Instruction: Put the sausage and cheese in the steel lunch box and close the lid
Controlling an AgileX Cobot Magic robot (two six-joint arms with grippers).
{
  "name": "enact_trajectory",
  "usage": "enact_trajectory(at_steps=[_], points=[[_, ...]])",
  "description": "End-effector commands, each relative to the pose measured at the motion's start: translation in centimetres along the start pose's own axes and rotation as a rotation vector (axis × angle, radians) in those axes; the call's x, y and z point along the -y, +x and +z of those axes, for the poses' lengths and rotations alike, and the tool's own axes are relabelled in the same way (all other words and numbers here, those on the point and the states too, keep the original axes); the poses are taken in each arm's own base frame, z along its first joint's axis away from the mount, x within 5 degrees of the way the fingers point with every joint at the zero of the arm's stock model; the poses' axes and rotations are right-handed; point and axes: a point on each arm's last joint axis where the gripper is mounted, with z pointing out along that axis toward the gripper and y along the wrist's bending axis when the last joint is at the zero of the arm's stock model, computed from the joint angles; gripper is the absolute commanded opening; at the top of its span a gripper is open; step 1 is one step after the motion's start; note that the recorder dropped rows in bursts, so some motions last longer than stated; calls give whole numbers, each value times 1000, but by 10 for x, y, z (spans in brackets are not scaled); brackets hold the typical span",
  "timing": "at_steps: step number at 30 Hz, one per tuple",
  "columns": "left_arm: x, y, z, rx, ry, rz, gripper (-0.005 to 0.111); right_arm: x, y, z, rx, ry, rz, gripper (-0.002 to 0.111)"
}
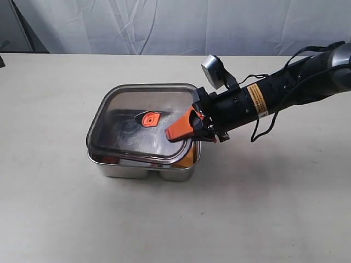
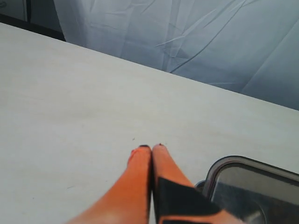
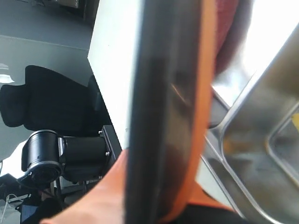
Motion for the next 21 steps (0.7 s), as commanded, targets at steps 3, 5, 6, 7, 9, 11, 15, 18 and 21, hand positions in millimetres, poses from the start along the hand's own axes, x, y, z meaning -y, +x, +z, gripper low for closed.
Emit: enact_trajectory(at_steps=[3,5,6,7,9,11,15,18,21], points=[[0,-2,0,10,0,-23,0,11,0,1,-1,0,68,-1],[0,1,0,-19,2,-36,0,18,1,4,-9,1,88,-1],[2,2,0,-28,9,-33,0,21,2,5,-13,1,97,-1],[4,3,0,-37,18,-27,0,26,3,6,-17,1,110,-1],[9,6,0,-49,41,-13,0,34,5,10,-27,1,134,-1],[14,8,0,-59,65,0,0,40,7,12,-34,2,151,-1],[23,11,-1,-72,107,20,0,45,9,14,-41,2,167,-1],[27,16,2,-100,123,56,0,46,9,15,-42,2,169,-1],[28,27,14,-186,113,89,0,46,9,15,-42,2,169,-1]])
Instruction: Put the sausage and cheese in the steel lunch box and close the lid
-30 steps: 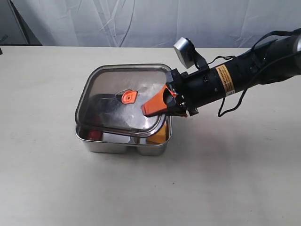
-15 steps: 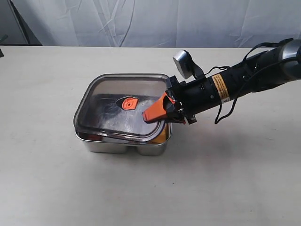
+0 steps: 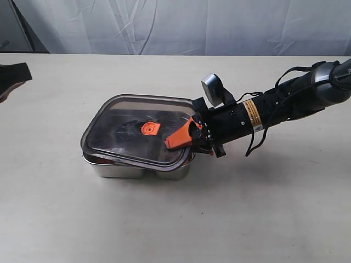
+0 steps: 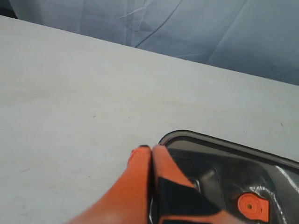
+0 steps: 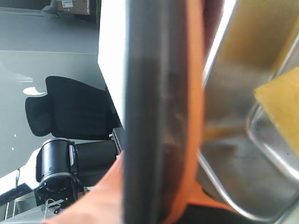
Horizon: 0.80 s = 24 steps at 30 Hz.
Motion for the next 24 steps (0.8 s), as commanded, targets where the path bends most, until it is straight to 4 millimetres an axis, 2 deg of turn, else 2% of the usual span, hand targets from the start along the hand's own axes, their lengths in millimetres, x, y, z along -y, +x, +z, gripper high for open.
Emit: enact_trajectory(at_steps=[1,4,6,11,14,16,20,24], points=[[0,14,19,-128,-10,41,0,8,1,0,-12,57,32,-1],[-2,24,39,-260,-32,82,0,8,1,0,-12,57,32,-1],[-1,26,53,-333,-35,50,0,8,1,0,-12,57,32,-1],[1,10,82,-408,61,-34,0,8,1,0,-12,57,32,-1],[-12,-4,98,-418,184,-159,0,8,1,0,-12,57,32,-1],[-29,-8,109,-430,208,-254,0,8,1,0,-12,57,32,-1],[-51,3,124,-488,149,-253,0,8,1,0,-12,57,32,-1],[-49,13,136,-509,160,-244,0,8,1,0,-14,57,32,-1]])
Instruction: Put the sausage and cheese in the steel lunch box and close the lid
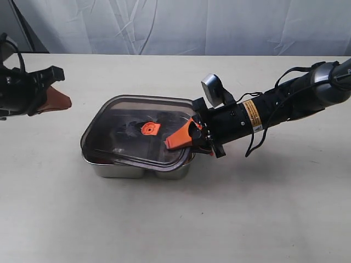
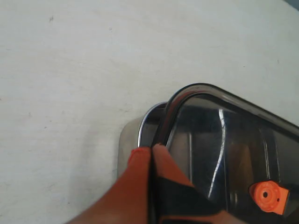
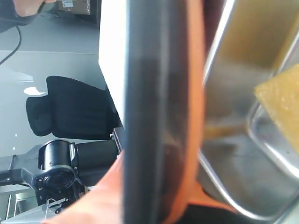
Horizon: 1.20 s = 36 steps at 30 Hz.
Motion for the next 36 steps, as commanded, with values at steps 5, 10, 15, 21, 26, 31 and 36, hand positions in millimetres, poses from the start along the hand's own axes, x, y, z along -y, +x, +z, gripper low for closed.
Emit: enact_trajectory(at_steps=[5,10,15,21,26,31,36], points=[[4,8,33,-29,10,47,0,7,1,0,-12,58,28,-1],[12,9,38,-35,31,55,0,7,1,0,-12,58,28,-1],[31,9,38,-69,152,114,0,7,1,0,-12,58,28,-1],[42,19,49,-99,112,249,0,7,1,0,-12,58,28,-1],[42,28,59,-150,92,273,0,7,1,-1,-10,59,29,-1],[37,31,64,-178,41,308,0,7,1,-1,-10,59,29,-1],[32,34,69,-199,25,304,0,7,1,-1,-10,59,29,20]])
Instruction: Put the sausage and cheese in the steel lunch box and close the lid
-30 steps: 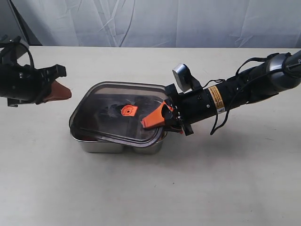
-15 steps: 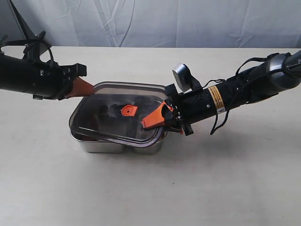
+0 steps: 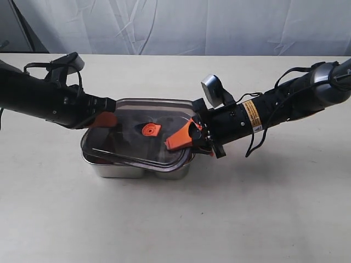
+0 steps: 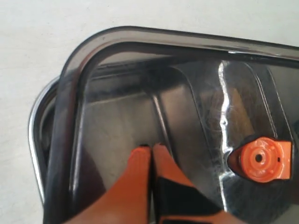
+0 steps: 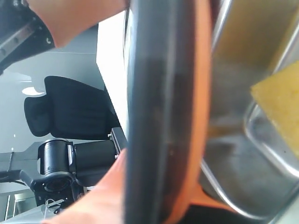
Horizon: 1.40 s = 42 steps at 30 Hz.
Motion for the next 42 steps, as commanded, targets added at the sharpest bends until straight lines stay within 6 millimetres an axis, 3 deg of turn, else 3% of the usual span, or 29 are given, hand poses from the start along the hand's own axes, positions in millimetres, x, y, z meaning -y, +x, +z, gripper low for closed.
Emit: enact_trajectory(at_steps=[1,4,7,19,25,36,42], points=[[-4,5,8,-34,-22,5,0,7,1,-1,-11,57,28,29],[-5,5,9,-35,-24,2,0,7,1,-1,-11,57,28,53],[-6,5,9,-33,-28,3,0,6,-3,-4,0,57,19,63],[-7,4,9,-25,-45,9,0,-27,-13,-26,71,59,-81,64],[-7,4,9,-24,-47,9,0,-19,-14,-56,150,73,-49,64],[-3,4,9,-26,-8,-12,0,-17,-12,-57,150,73,-38,64],[11,-8,-9,43,26,8,0,-17,-12,-56,148,73,-39,64]])
